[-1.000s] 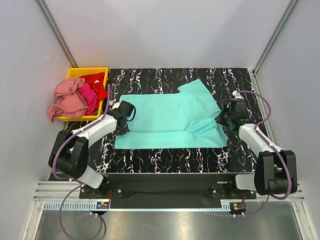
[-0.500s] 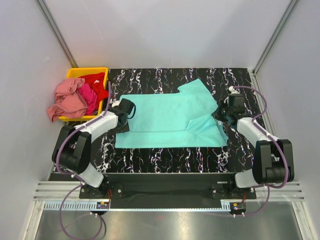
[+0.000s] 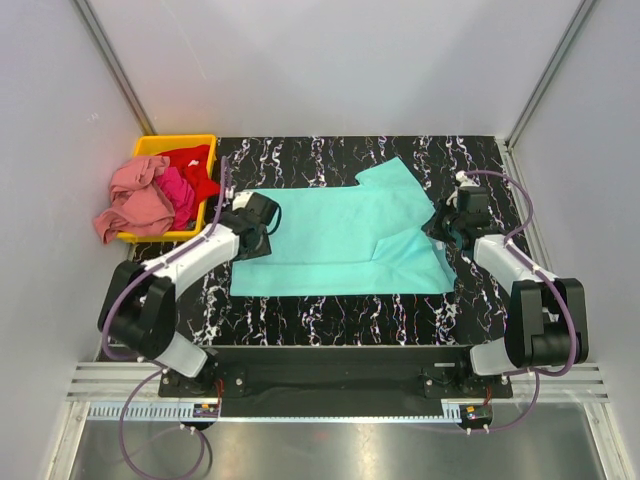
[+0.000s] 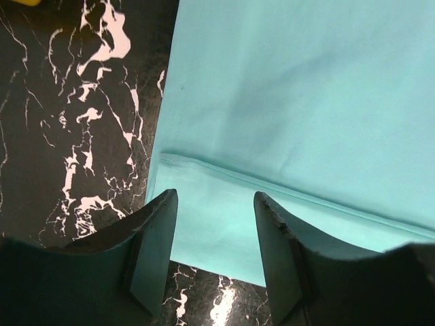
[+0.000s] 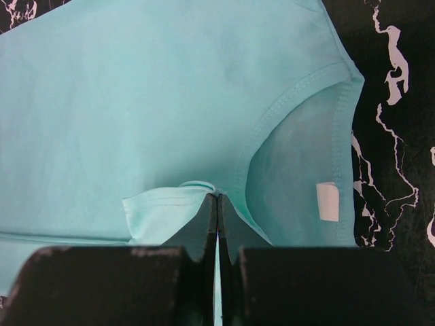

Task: Fold and stack the t-shirts
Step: Fold the tshirt

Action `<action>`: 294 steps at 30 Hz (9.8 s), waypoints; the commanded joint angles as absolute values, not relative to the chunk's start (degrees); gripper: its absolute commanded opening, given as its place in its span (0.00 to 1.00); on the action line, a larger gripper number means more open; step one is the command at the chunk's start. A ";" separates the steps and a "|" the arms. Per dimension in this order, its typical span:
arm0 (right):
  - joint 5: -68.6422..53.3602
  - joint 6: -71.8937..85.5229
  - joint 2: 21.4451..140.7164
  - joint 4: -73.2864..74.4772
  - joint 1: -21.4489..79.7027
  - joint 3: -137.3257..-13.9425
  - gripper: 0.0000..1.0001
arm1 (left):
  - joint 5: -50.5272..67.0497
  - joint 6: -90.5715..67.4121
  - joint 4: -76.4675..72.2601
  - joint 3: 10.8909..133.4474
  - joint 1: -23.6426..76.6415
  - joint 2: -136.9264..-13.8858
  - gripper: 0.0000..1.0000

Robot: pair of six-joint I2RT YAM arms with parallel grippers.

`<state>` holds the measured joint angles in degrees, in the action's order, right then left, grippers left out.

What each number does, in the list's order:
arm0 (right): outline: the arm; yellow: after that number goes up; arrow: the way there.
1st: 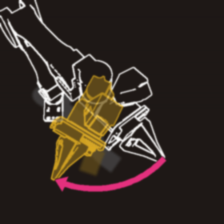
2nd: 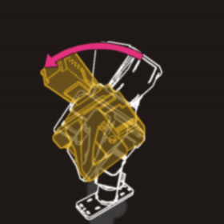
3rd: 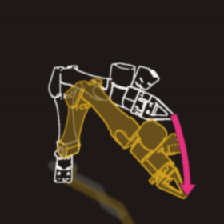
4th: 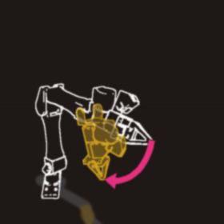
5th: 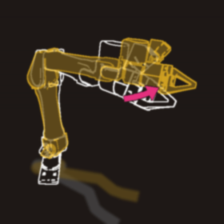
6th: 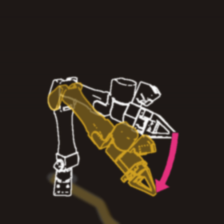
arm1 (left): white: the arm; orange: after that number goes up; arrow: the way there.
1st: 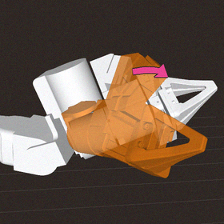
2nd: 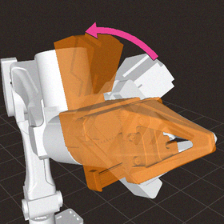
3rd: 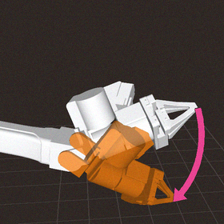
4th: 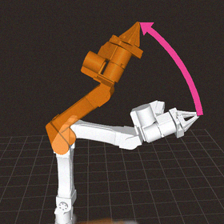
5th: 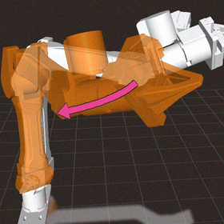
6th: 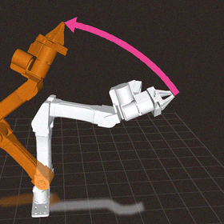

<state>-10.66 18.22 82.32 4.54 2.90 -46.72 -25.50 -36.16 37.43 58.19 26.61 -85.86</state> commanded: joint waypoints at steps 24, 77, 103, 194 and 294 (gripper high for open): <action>-9.66 8.09 89.82 -2.82 3.16 -52.91 0.05 | -32.08 -41.57 37.00 55.55 26.19 -97.47 0.55; 16.44 48.60 80.52 43.76 -5.27 -51.14 0.38 | -15.03 -43.07 39.80 56.84 24.26 -84.73 0.75; 11.34 50.19 89.22 32.78 -8.52 -46.59 0.37 | -4.49 -28.12 37.62 67.41 22.06 -80.77 0.77; -43.24 27.51 156.89 3.69 -10.28 -139.57 0.00 | 8.35 -17.14 40.69 120.06 8.70 -135.70 0.67; -18.63 37.36 55.28 13.62 -11.51 -31.56 0.00 | -9.23 -14.50 39.01 67.85 23.03 -91.50 0.54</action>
<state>-13.65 36.14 56.40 14.44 -11.42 -33.50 -5.06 -12.56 38.30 66.92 22.87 -94.56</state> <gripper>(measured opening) 0.010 0.530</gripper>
